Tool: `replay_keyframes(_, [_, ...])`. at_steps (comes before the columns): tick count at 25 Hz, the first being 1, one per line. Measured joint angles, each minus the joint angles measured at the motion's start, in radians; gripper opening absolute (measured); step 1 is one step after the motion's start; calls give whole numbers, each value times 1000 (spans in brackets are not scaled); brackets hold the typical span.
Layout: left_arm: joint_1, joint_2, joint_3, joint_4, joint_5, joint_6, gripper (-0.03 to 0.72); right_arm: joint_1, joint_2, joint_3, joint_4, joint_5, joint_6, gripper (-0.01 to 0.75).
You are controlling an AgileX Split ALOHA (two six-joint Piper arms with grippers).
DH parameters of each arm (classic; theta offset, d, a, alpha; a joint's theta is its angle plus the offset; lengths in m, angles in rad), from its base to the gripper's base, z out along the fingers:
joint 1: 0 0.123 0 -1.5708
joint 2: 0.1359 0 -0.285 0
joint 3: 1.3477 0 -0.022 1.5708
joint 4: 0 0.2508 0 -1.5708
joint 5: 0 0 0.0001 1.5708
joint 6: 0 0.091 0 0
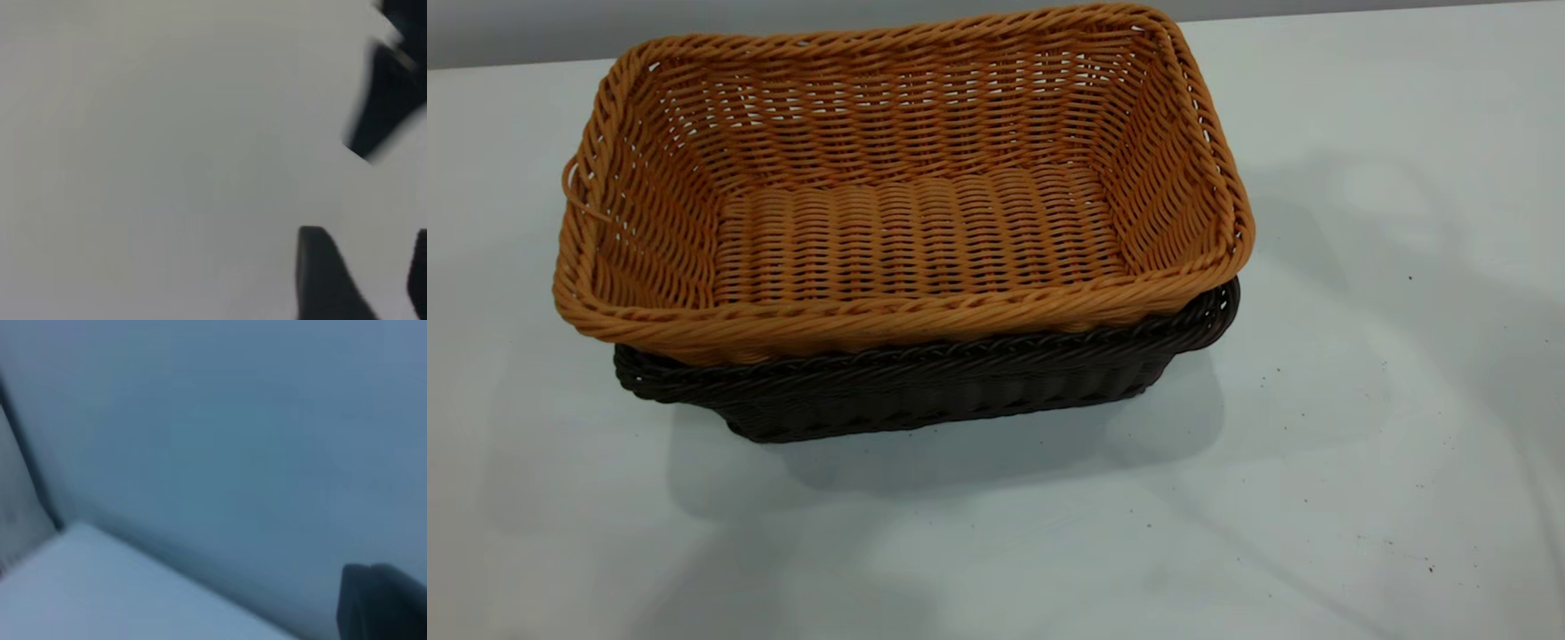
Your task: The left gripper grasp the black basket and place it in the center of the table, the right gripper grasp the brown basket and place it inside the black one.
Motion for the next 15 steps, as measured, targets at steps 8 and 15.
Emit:
replay_keyframes(8, [0, -19, 3, -151, 29, 136, 34, 0, -103, 7, -187, 50, 38, 0])
replay_keyframes(15, [-1, -122, 2, -146, 181, 153, 1, 0, -226, 7, -292, 95, 65, 0])
